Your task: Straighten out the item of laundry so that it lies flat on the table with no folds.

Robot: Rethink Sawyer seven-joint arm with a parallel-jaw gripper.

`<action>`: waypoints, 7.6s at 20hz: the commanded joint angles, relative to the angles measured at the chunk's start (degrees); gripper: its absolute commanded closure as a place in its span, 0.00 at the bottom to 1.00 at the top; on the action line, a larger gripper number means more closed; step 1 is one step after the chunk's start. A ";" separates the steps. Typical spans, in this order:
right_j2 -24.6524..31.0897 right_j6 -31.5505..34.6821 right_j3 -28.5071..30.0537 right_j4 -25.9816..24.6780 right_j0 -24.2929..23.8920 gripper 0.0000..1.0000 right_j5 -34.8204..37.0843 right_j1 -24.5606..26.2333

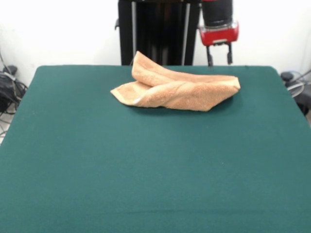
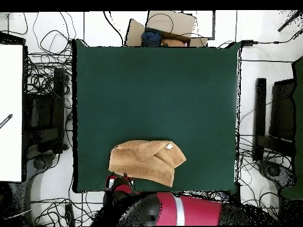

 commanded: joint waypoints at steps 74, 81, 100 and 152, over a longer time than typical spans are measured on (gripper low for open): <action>16.30 -1.54 -21.87 -26.80 -27.99 0.00 39.85 -9.58; 11.31 1.70 -22.08 -28.35 -23.45 0.00 39.30 -12.42; -8.13 9.41 -21.93 -27.92 -7.42 0.00 25.71 -5.69; -9.41 13.68 -11.58 -11.22 -3.37 0.00 8.21 10.18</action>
